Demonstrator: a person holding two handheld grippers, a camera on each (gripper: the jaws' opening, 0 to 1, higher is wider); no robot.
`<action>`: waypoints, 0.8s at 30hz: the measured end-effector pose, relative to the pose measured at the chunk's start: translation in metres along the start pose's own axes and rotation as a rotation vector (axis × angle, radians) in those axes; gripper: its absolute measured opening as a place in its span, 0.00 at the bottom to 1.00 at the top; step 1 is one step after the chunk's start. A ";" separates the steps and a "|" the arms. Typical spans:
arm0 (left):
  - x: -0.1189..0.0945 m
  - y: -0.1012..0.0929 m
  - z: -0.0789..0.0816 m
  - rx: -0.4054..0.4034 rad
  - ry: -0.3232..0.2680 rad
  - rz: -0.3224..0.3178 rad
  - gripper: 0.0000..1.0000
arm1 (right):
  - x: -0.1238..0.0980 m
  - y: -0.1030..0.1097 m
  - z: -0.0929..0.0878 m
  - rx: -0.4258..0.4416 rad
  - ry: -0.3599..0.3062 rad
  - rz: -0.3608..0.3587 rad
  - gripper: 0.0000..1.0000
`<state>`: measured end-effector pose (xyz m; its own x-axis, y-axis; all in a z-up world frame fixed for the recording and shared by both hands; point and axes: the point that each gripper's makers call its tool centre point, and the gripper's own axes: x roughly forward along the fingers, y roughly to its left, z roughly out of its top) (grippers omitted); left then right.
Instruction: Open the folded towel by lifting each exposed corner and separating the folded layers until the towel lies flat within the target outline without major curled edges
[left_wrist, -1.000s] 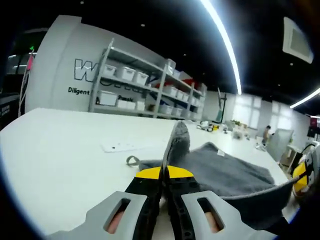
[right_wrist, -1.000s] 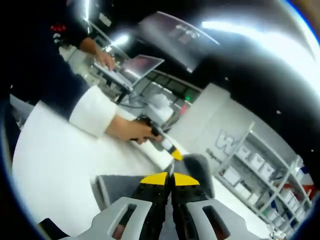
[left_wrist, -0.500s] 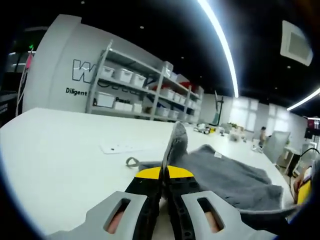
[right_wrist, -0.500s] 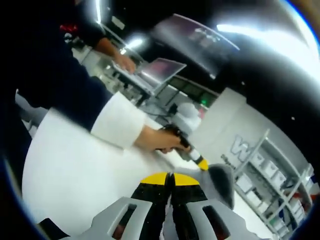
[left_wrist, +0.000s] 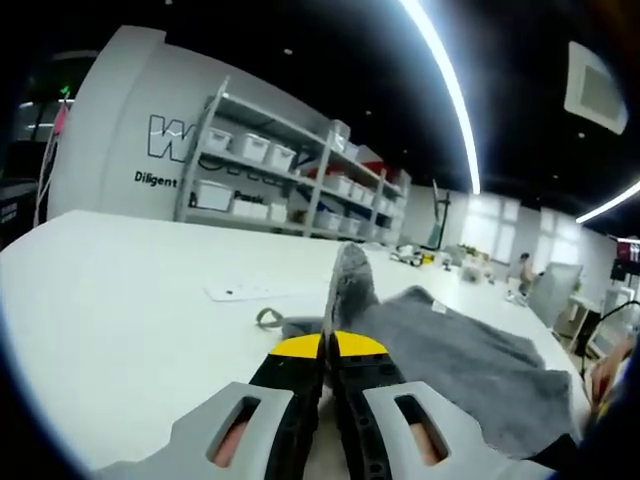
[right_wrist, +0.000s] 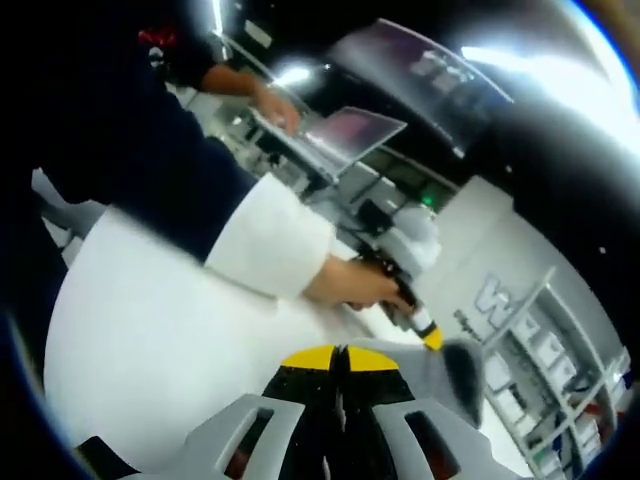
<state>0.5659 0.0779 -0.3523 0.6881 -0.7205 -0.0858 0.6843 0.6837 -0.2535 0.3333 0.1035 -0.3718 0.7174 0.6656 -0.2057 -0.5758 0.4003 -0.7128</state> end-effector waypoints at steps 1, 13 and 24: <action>-0.001 -0.001 -0.001 0.001 0.002 0.001 0.02 | 0.002 0.001 0.000 -0.004 0.001 0.002 0.00; -0.007 -0.002 -0.004 -0.011 -0.013 0.018 0.03 | 0.012 0.018 0.004 -0.040 0.020 0.051 0.00; -0.015 0.010 0.002 0.004 -0.028 0.050 0.02 | 0.021 0.025 0.007 -0.053 0.031 0.066 0.00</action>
<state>0.5632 0.0953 -0.3513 0.7279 -0.6820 -0.0712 0.6499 0.7193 -0.2455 0.3313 0.1318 -0.3890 0.6905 0.6696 -0.2735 -0.6016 0.3218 -0.7311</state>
